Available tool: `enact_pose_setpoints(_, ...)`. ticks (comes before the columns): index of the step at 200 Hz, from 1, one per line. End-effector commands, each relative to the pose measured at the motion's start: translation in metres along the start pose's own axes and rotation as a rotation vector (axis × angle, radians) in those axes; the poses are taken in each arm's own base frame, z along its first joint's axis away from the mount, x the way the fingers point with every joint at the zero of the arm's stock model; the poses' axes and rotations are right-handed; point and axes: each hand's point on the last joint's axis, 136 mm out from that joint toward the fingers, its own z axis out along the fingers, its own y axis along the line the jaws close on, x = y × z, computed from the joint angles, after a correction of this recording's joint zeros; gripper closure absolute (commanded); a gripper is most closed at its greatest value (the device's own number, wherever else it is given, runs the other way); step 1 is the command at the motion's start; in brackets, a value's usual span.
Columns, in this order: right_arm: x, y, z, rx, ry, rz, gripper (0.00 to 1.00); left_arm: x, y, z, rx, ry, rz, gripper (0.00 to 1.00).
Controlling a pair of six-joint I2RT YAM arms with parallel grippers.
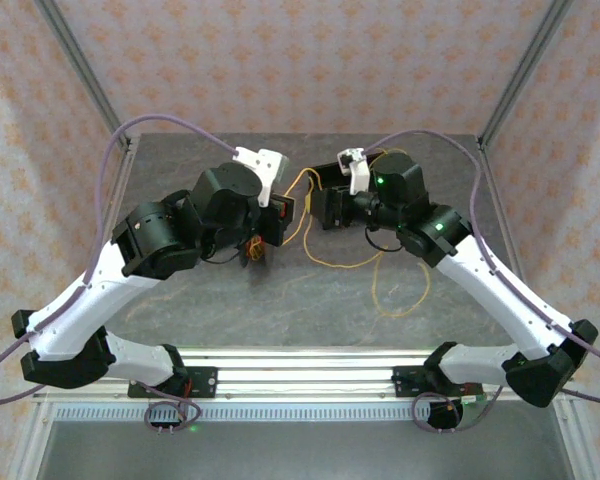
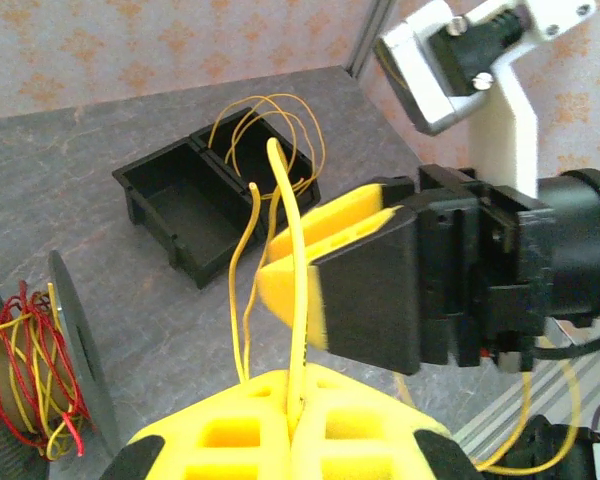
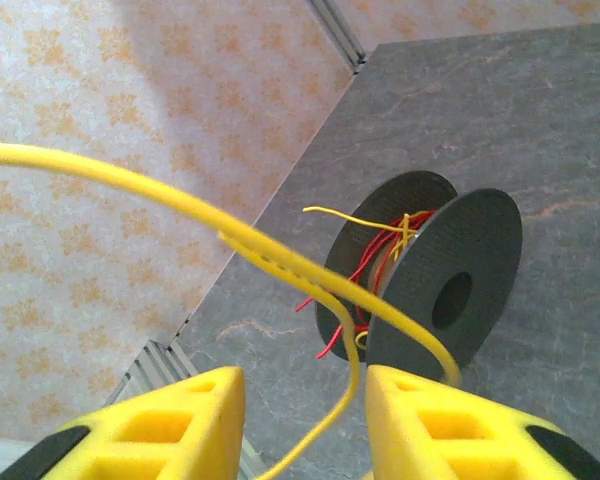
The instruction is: Wrap the cables
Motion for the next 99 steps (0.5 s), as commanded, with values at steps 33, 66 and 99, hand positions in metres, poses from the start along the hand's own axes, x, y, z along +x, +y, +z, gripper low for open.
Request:
enact_pose_setpoints(33,-0.008,-0.002,0.007,-0.030,-0.090,-0.153,0.65,-0.006,-0.007,-0.015,0.054,0.002,-0.025,1.00)
enact_pose_setpoints(66,-0.007,-0.008,0.007,-0.011,-0.123,-0.175,0.71,-0.006,-0.008,-0.018,0.067,0.003,-0.028,1.00)
enact_pose_setpoints(99,-0.005,-0.012,0.008,0.002,-0.120,-0.174,0.72,-0.006,-0.008,-0.018,0.065,0.005,-0.028,1.00)
